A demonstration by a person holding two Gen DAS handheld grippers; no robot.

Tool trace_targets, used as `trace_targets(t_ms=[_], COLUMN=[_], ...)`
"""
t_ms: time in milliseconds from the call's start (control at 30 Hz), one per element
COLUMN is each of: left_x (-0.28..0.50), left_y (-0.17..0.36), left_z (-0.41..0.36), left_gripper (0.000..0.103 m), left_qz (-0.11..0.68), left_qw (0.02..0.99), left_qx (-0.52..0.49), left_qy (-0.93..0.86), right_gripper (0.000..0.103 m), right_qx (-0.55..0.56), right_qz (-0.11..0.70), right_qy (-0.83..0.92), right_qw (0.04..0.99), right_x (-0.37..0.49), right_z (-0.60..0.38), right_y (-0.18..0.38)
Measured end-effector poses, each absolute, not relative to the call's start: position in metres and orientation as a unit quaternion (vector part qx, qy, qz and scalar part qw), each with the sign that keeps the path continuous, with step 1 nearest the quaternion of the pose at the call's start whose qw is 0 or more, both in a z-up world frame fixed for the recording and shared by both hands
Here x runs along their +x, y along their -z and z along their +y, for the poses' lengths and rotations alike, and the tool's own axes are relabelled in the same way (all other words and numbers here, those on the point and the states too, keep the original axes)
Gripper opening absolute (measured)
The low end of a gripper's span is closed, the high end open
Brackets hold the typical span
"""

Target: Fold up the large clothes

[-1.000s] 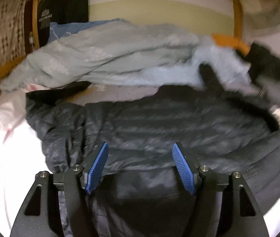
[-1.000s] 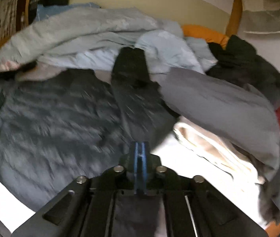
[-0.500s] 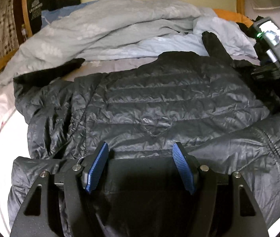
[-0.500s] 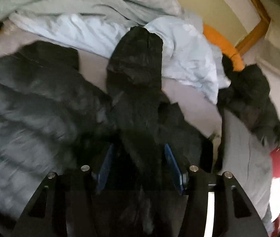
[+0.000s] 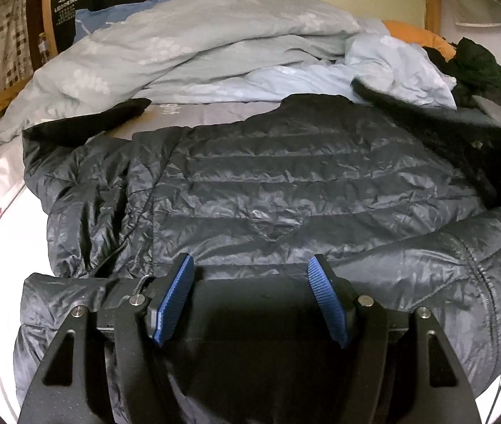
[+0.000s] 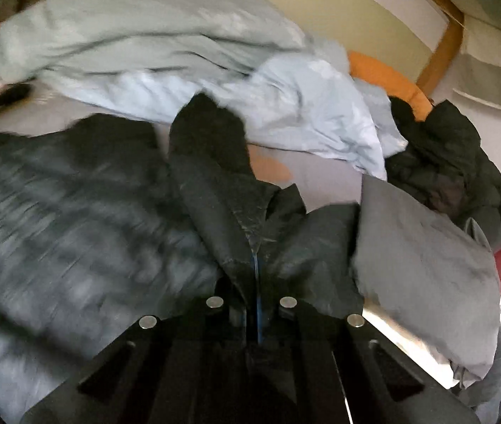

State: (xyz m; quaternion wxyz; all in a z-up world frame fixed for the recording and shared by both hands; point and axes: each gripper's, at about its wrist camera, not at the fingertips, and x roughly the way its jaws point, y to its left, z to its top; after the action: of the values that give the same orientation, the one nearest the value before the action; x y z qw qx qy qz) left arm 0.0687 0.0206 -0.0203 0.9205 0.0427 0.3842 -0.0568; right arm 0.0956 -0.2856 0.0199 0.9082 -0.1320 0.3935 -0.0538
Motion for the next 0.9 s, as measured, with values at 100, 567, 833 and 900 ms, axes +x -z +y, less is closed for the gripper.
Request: trace_targets(t_ms=[100,567,833,900], left_x=[0.069,0.061,0.066,0.064], left_y=[0.018,0.010,0.011,0.005], left_z=[0.022,0.014,0.024,0.027], left_gripper=[0.066,0.066,0.070,0.070], left_qz=[0.384,0.359,0.367,0.359], left_qw=[0.921,0.930,0.928,0.932], left_qx=[0.034,0.052,0.044,0.035], left_qy=[0.060,0.064,0.041,0.039], right_gripper=[0.004,0.012,0.048,0.048], right_qx=[-0.095,-0.071,-0.046,-0.049], right_qz=[0.402,0.409,0.390,0.384], right_qy=[0.024,0.072,-0.032,-0.046], right_qw=[0.911,0.907,0.919,0.921], right_x=[0.053,0.005,0.002,0.009], right_z=[-0.301,-0.360,-0.298,-0.279], right_y=[-0.022,-0.017,-0.037,-0.037])
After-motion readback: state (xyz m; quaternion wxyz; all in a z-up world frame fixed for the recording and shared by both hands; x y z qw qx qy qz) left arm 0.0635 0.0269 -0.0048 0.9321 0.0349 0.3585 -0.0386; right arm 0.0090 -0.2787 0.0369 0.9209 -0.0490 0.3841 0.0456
